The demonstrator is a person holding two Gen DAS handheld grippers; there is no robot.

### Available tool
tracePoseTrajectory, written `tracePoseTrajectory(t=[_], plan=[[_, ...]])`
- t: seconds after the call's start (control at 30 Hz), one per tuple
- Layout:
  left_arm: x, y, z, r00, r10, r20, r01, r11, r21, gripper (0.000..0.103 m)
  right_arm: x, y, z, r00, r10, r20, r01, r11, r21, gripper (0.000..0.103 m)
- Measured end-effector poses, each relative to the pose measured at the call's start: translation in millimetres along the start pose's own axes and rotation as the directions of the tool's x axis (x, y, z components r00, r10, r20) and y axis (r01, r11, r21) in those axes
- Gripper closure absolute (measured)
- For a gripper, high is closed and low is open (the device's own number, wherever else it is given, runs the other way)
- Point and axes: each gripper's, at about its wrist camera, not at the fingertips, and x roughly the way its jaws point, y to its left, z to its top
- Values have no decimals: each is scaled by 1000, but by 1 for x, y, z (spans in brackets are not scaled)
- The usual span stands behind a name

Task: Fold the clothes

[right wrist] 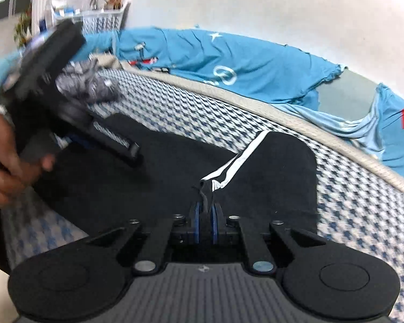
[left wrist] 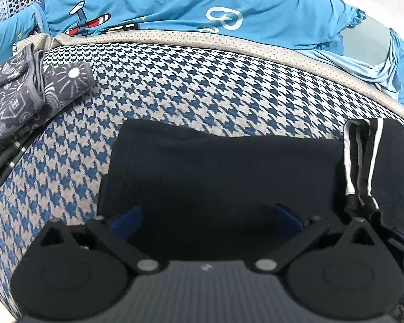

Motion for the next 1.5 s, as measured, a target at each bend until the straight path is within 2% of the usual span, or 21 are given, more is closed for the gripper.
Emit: tracePoseTrajectory(t=[0.2,0.33,0.4,0.63,0.8,0.9,1.13,1.3,1.5], plan=[[1,-4,-1,1000,-3,-6,3,1000,12,0,27,4,-14,996,4,-90,-4,1000,-4,92],[1,-3,-1,1000,-2,-4,2,1000,8,0,28,4,-17,997,12,-82,-12,1000,8,87],[1,-1,0,1000,2,-6,-2,1000,1,0,23,4,-16,996,29,-84,-28,1000,10,81],[2,3,0,1000,8,-9,-8,1000,-15,0,-1,-6,0,997,71,-7,-70,996,53,81],[2,1,-1,1000,5,-13,-5,1000,-12,0,-6,-21,9,998,14,56,-19,995,97,81],[2,1,0,1000,5,-12,-5,1000,-12,0,-5,-29,13,995,-52,80,42,992,116,81],[2,7,1,1000,9,-17,-9,999,-33,0,18,-47,23,980,-182,77,168,973,156,81],[3,12,1,1000,10,-21,-11,999,-45,0,38,-52,24,976,-213,44,202,964,173,81],[4,18,2,1000,10,-26,-12,998,-55,0,59,-56,21,977,-213,-5,210,959,190,78]])
